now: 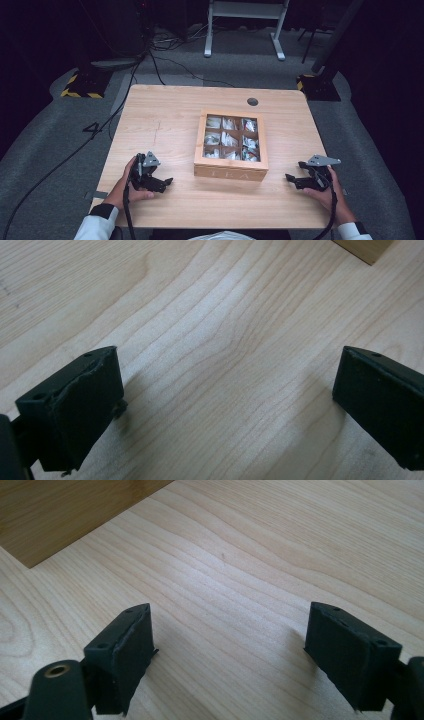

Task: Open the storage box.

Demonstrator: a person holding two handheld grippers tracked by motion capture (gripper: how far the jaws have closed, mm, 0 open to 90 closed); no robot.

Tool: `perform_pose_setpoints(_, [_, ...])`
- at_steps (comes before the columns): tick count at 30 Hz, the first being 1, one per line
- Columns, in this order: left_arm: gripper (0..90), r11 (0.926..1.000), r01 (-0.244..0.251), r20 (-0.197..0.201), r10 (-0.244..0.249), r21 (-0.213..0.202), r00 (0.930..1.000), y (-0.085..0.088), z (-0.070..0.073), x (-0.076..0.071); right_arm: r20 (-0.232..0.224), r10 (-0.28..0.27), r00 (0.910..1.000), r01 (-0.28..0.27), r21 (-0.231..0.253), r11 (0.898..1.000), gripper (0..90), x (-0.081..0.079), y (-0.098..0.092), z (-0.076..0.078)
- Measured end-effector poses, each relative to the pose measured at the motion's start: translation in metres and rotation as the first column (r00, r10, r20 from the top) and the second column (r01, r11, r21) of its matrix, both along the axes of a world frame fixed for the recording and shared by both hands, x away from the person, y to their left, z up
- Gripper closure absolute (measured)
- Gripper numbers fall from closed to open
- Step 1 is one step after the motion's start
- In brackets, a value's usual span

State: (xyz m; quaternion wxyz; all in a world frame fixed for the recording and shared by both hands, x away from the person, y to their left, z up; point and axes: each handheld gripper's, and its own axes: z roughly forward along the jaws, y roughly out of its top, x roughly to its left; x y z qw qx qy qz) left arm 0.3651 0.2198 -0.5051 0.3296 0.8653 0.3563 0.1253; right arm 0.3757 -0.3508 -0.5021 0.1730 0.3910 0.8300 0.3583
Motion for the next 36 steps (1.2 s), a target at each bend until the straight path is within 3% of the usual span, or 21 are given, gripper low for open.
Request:
perform_pose_setpoints(6, [0.0,0.9999,0.011,0.0,-0.011,-0.001,0.9999,-0.003,0.0,0.004,-0.004,0.023,0.9997,-0.023,0.034,0.999,22.3,-0.002,0.004,0.004])
perform_pose_setpoints(12, [0.2,1.0,0.008,0.001,-0.008,-0.005,1.0,-0.003,0.0,0.003,0.056,0.079,0.9953,-0.082,0.042,0.996,27.6,-0.011,0.019,0.019])
perform_pose_setpoints(15, [0.4,1.0,0.006,0.001,-0.006,-0.002,1.0,-0.002,0.0,0.003,0.079,0.105,0.9913,-0.11,0.06,0.992,29.0,-0.016,0.026,0.027])
perform_pose_setpoints(19, [0.5,1.0,0.007,0.005,-0.007,-0.003,1.0,-0.002,0.0,0.002,0.104,0.177,0.9787,-0.188,0.103,0.977,32.4,-0.023,0.043,0.042])
perform_pose_setpoints(24, [0.4,1.0,0.008,0.006,-0.008,-0.004,0.9999,-0.002,0.0,0.002,0.115,0.219,0.9688,-0.231,0.098,0.968,36.4,-0.028,0.057,0.047])
perform_pose_setpoints(30, [0.5,1.0,0.007,0.006,-0.007,-0.004,1.0,-0.002,0.0,0.002,0.124,0.224,0.9668,-0.236,0.098,0.967,40.9,-0.028,0.066,0.051])
perform_pose_setpoints(32, [0.5,1.0,0.007,0.006,-0.007,-0.004,1.0,-0.002,0.0,0.002,0.129,0.243,0.9614,-0.256,0.092,0.962,41.5,-0.027,0.073,0.052])
perform_pose_setpoints(36, [0.5,1.0,0.007,0.006,-0.007,-0.004,1.0,-0.002,0.0,0.002,0.131,0.251,0.959,-0.262,0.072,0.962,44.0,-0.026,0.082,0.053])
